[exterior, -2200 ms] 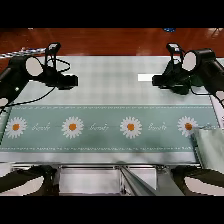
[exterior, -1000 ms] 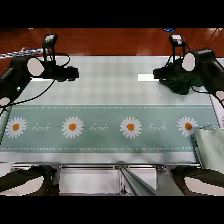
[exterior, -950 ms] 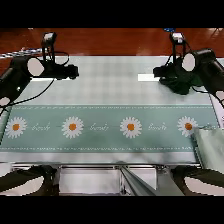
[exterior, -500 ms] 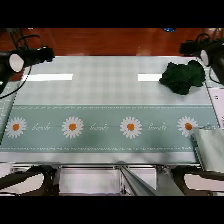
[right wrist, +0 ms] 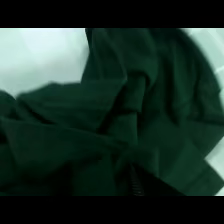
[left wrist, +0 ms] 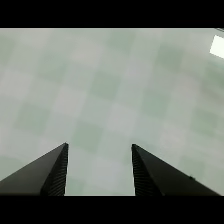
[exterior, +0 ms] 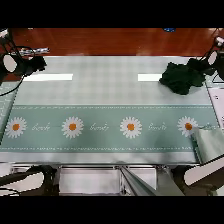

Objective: Fold the shirts.

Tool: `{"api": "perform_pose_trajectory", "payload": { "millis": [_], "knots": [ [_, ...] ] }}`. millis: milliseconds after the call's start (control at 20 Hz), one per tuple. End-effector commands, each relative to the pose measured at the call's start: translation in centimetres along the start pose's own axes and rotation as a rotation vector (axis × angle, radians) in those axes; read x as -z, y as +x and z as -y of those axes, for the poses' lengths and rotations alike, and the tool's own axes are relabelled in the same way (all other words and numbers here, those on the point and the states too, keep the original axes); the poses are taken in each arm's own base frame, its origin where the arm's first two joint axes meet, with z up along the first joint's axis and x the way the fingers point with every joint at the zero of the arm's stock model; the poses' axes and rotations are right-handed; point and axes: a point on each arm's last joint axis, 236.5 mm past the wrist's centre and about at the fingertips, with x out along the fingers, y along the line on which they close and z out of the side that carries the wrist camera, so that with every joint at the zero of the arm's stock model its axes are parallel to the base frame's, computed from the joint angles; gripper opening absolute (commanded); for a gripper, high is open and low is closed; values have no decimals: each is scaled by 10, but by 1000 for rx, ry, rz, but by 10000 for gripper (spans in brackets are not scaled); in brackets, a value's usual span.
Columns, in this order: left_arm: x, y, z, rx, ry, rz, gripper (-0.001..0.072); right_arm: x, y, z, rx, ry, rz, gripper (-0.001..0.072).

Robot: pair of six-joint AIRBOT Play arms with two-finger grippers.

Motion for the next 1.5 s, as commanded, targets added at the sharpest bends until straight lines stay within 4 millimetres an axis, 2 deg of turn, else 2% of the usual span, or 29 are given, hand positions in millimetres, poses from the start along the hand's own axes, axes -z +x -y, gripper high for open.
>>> {"api": "perform_pose_trajectory", "payload": {
  "millis": [0, 50, 100, 150, 200, 250, 350, 450, 550, 600, 700, 850, 1000, 1150, 1350, 1450],
  "knots": [
    [10, 2, 14, 14, 21, -27, 498, 54, 34, 2, -18, -18, -202, 408],
    [12, 1, 21, 24, 33, -29, 498, 59, 36, -2, -38, -21, -222, 404],
    [14, 1, 28, 33, 43, -31, 498, 64, 34, -8, -61, -23, -243, 351],
    [18, 0, 35, 44, 49, -38, 498, 70, 32, -14, -88, -37, -268, 266],
    [27, -2, 47, 76, 21, -75, 497, 74, 28, -20, -120, -64, -290, 64],
    [39, -7, 61, 117, -17, -125, 497, 71, 21, -29, -156, -90, -282, 25],
    [47, -19, 70, 144, -2, -157, 497, 32, -9, -45, -205, -112, -153, 24],
    [42, -41, 62, 138, 22, -151, 497, -23, -63, -60, -242, -147, 28, 24],
    [37, -72, 50, 132, 78, -142, 497, -71, -134, -74, -275, -211, 196, 24],
    [45, -88, 45, 131, 136, -163, 497, -92, -173, -79, -290, -228, 281, 24],
    [76, -111, 44, 144, 166, -215, 497, -123, -251, -92, -328, -266, 437, 24],
    [115, -126, 53, 185, 220, -219, 497, -144, -366, -113, -402, -318, 645, 24],
    [137, -134, 65, 219, 261, -238, 497, -143, -465, -132, -479, -357, 818, 24],
    [132, -134, 71, 231, 264, -213, 497, -118, -539, -149, -550, -428, 930, 24],
    [114, -129, 62, 219, 219, -157, 497, -80, -614, -167, -658, -512, 1035, 24],
    [110, -127, 54, 203, 197, -151, 497, -61, -637, -174, -713, -538, 1055, 24]
  ]
}}
